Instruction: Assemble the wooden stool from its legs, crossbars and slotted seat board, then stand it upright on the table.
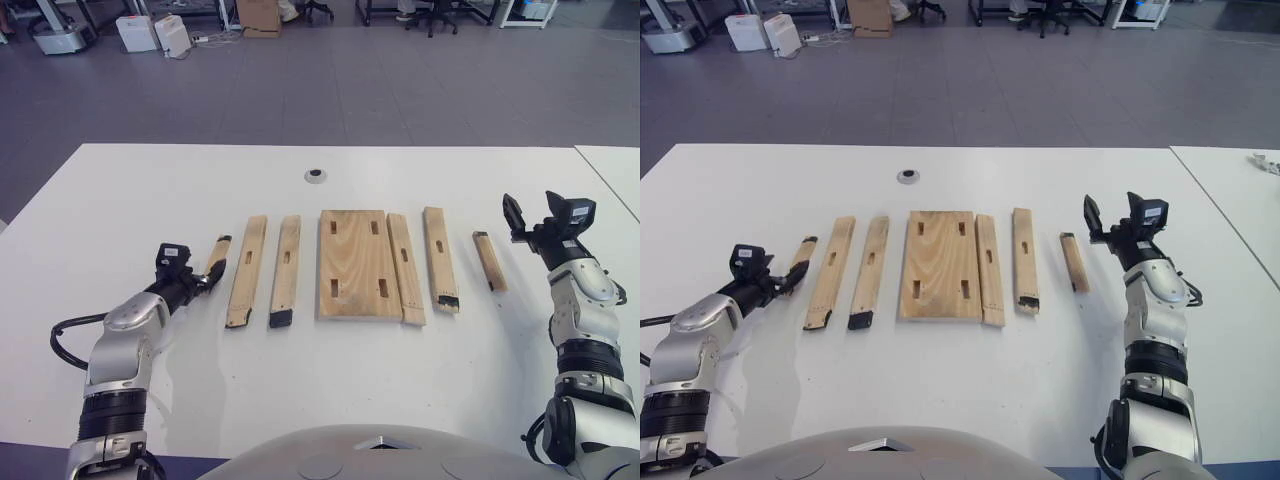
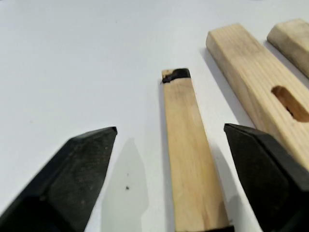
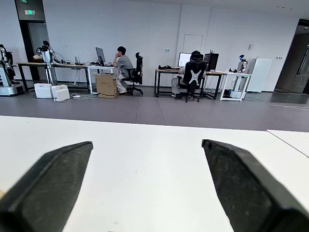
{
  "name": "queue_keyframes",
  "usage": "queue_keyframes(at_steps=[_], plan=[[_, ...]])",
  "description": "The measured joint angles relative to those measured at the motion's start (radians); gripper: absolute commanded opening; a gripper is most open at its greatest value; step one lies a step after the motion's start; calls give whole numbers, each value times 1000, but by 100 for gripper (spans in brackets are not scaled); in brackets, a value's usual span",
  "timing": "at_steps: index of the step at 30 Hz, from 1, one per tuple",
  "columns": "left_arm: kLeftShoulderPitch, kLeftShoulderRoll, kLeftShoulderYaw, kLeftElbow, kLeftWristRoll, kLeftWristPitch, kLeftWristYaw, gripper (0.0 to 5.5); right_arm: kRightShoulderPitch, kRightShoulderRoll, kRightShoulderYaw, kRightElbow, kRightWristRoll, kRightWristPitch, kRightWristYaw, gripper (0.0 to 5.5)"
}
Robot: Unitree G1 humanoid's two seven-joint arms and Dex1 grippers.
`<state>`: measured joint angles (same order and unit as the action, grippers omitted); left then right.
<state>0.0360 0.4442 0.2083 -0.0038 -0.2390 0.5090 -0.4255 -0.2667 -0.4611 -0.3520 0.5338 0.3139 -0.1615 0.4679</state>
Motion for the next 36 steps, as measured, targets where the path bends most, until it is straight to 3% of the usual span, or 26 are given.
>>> queue_keyframes(at_steps=[13,19,21,26,31,36], plan=[[23,9,-12,-18,17,23,24,133,0,1,25,1,-21,19,5,423],[9,-12,3,32,14,-81,56,128,-5,15,39,-113,102,214,75,423],[-84,-69,-9,-36,-29,-161,40,128,-21,66,53,-282,276,426,88,423],[-334,-193,-199,-103,-7,-278,6,128,-192,245,93,-544,660,796,-40,423],[-456,-287,-325,-100,22,-301,6,128,-273,371,114,-559,798,906,-180,350],[-465,-275,-408,-127,77,-307,-42,128,-317,397,78,-559,859,923,-267,259]])
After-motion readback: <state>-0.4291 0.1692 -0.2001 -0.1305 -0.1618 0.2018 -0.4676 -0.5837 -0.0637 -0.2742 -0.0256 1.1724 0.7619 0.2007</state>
